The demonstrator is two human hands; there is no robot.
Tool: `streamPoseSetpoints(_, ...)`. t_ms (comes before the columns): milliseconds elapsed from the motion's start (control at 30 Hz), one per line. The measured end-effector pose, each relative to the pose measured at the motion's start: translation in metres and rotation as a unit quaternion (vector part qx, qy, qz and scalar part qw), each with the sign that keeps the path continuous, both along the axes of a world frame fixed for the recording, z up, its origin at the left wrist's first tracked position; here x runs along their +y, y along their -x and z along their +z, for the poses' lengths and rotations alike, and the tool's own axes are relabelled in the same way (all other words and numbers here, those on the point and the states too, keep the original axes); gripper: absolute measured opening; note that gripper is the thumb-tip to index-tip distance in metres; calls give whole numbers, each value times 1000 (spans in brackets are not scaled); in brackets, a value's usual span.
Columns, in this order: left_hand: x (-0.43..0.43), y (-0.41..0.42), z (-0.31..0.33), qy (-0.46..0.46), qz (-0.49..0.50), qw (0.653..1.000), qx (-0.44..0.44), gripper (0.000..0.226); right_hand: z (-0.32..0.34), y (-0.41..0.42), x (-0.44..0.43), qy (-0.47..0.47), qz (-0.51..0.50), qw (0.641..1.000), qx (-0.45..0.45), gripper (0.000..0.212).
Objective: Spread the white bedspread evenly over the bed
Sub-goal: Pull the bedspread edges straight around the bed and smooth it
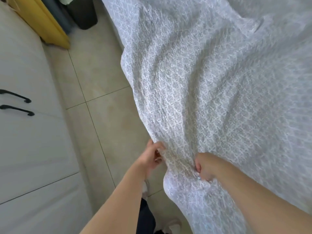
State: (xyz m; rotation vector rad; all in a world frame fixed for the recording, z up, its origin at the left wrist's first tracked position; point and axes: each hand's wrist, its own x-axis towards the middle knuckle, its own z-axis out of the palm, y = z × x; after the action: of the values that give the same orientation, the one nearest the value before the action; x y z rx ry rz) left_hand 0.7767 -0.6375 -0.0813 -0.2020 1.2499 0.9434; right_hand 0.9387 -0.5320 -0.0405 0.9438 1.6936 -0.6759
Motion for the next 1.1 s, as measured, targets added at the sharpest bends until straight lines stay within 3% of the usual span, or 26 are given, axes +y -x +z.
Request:
streamPoseSetpoints(100, 11, 16, 5, -33, 117, 992, -37, 34, 2, -5, -4, -7, 8, 1000, 7, 26)
streamPoseSetpoints(200, 8, 30, -5, 82, 197, 975, 59, 48, 3, -3, -1, 10, 1, 1000, 22, 17)
streamPoseSetpoints(267, -3, 28, -9, 181, 188, 952, 158, 45, 3, -3, 4, 51, -22, 998, 19, 18)
streamPoseSetpoints(333, -16, 23, -14, 232, 143, 937, 220, 56, 1, -5, 3, 61, -35, 997, 19, 28)
streamPoseSetpoints(433, -23, 13, -29, 227, 33, 936, 265, 38, -9, -12, -10, 11, -8, 999, 45, 35)
streamPoseSetpoints(500, -27, 7, -32, 223, -41, 934, 278, 38, -12, -12, -18, 17, 26, 999, 43, 36)
streamPoseSetpoints(633, -34, 1, -36, 266, -26, 906, 329, 38, -5, -10, -8, 82, 11, 995, 61, 34)
streamPoseSetpoints(733, -34, -13, -35, 279, 13, 896, 346, 35, 0, -19, -3, 125, -42, 988, 75, 19)
streamPoseSetpoints(833, -37, -24, -33, 278, 52, 913, 295, 39, -1, -36, -7, 70, -121, 981, 133, 14)
streamPoseSetpoints(967, -48, -50, -28, 245, -38, 944, 219, 73, -3, -57, -22, 15, -204, 959, 194, 20)
streamPoseSetpoints(1033, -54, -73, -23, 249, -91, 928, 263, 84, -2, -71, -34, -74, -258, 927, 261, 18)
streamPoseSetpoints(1100, -59, -96, -15, 250, -94, 900, 343, 79, 1, -86, -45, -181, -289, 884, 320, 10)
